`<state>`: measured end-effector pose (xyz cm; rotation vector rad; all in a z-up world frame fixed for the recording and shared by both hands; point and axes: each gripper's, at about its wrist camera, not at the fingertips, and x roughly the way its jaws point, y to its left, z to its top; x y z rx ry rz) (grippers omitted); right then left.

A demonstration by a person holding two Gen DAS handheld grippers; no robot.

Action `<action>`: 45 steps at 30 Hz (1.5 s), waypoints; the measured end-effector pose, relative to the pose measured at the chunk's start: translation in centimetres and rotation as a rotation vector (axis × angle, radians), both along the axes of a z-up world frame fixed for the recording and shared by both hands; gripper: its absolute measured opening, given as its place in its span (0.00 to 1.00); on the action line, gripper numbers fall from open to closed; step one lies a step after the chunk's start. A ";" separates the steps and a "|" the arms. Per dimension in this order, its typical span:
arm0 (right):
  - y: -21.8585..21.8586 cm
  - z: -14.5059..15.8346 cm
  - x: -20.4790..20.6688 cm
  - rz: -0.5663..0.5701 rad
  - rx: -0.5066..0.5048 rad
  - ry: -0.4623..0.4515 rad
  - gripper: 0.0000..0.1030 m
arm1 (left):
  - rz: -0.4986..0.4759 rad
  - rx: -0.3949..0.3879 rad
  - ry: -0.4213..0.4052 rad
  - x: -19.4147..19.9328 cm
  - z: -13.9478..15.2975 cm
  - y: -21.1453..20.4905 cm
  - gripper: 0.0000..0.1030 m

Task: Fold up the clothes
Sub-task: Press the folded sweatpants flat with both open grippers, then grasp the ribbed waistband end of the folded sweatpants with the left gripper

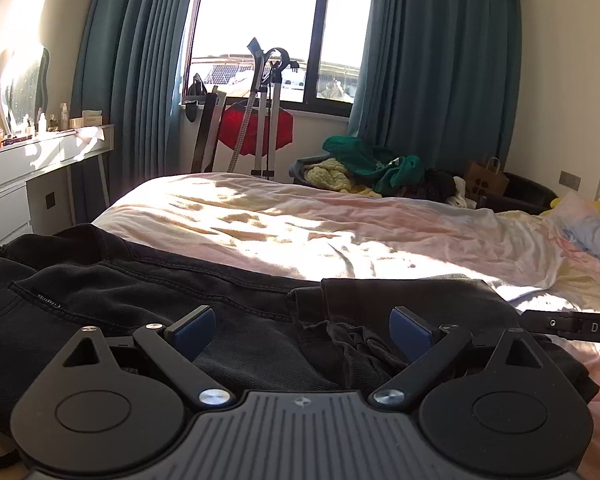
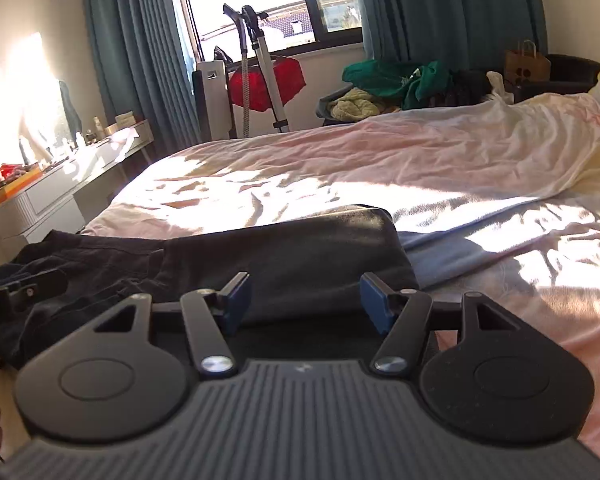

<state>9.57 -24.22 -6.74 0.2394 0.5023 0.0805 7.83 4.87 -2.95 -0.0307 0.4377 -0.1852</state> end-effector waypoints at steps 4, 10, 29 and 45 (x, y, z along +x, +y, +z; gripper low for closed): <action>-0.1 -0.2 -0.2 -0.011 -0.011 -0.013 0.62 | -0.025 0.068 0.035 1.0 -1.5 -1.6 0.94; 0.1 0.5 -0.9 -0.054 -0.049 -0.087 0.61 | -0.002 0.166 0.130 2.5 -4.0 -2.4 0.97; -1.1 -2.8 1.1 -0.028 0.025 0.075 1.00 | -0.003 0.096 0.120 1.7 -3.2 -1.2 0.96; -0.6 -0.9 -0.6 -0.002 -0.002 -0.052 1.00 | 0.196 0.005 0.162 -5.9 2.5 7.4 0.97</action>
